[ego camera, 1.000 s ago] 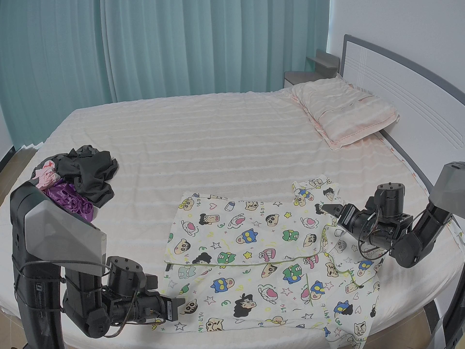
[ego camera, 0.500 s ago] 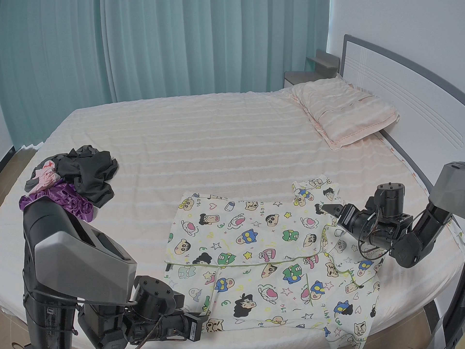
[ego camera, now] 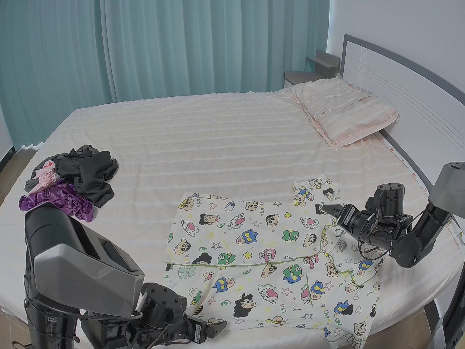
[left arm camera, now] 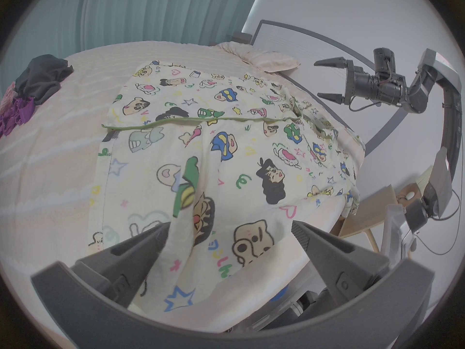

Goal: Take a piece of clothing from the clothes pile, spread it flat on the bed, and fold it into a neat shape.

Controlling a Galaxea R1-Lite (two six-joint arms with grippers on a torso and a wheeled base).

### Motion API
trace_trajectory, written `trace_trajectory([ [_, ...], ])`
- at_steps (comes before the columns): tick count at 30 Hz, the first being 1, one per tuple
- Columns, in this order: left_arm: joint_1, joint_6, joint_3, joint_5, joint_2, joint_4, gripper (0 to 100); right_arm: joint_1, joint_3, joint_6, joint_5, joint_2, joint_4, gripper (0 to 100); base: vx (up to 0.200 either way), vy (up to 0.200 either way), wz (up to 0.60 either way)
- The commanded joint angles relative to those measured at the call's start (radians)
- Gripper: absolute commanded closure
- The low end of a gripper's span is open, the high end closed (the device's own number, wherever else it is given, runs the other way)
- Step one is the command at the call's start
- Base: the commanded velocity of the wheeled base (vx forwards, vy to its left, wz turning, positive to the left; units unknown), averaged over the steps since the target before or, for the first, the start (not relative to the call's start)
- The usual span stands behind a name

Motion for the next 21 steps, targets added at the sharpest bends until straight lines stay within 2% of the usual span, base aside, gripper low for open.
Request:
trace_trajectory([
  [1, -0.007, -0.023, -0.006, 0.027, -0.068, 0.000, 0, 0.000, 0.000, 0.000, 0.001, 0.002, 0.000, 0, 0.000, 0.000, 0.00],
  [8, -0.015, -0.029, -0.006, 0.030, -0.125, 0.000, 0, 0.000, 0.000, 0.000, 0.001, 0.002, 0.000, 0, 0.000, 0.000, 0.00],
  [14, -0.074, -0.087, 0.000, -0.001, -0.096, 0.000, 0, 0.000, 0.000, 0.000, 0.001, 0.002, 0.000, 0, 0.000, 0.000, 0.00],
  [21, -0.097, -0.089, -0.003, -0.028, -0.034, 0.000, 0, 0.000, 0.000, 0.000, 0.001, 0.000, 0.000, 0, 0.000, 0.000, 0.00],
])
